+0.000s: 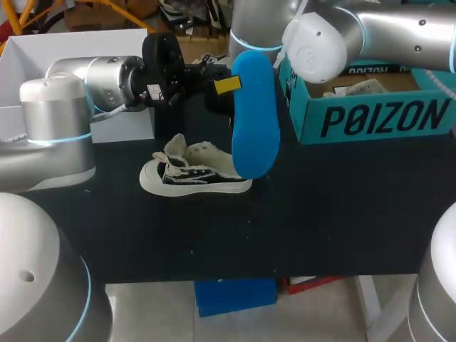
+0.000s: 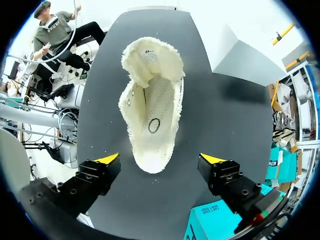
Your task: Take the shoe out of the shoebox, open the shoe tongue, remove and reinsert the insole, then place the shoe into the shoebox
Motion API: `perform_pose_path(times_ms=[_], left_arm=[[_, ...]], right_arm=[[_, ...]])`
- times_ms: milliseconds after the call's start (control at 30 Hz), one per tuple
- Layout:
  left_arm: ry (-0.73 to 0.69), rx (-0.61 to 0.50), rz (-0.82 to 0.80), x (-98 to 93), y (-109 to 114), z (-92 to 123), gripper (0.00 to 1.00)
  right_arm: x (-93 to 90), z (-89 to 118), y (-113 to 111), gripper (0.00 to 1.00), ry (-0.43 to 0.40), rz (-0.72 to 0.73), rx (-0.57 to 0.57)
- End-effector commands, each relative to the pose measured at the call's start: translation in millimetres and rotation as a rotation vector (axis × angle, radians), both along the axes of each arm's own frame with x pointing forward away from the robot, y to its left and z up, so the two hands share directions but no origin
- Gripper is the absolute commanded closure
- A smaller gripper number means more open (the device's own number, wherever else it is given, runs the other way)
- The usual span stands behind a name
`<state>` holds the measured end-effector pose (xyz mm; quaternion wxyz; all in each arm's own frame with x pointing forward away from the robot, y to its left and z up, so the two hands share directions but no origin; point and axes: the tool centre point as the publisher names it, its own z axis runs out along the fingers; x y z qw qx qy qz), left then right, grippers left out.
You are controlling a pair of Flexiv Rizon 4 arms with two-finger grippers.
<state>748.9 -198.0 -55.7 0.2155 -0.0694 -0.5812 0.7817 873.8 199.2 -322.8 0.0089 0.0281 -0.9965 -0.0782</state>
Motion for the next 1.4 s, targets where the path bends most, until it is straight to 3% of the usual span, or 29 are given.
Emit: perform_pose_path(times_ms=[33, 333, 700, 1400], left_arm=[[-0.001, -0.002, 0.002, -1.0, 0.3, -1.0, 1.0], [-0.001, -0.002, 0.002, -1.0, 0.3, -1.0, 1.0], [-0.001, -0.002, 0.002, -1.0, 0.3, -1.0, 1.0], [-0.001, -0.002, 0.002, -1.0, 0.3, -1.0, 1.0]], right_arm=[[-6.1, -4.9, -19.6, 0.0, -0.024, -0.014, 0.119], [-9.7, -9.7, -30.2, 0.0, -0.075, -0.072, 0.399], [-14.3, -33.3, -31.1, 0.0, -0.088, -0.119, 0.611], [-10.0, -60.3, -32.0, 0.0, -0.13, -0.133, 0.738]])
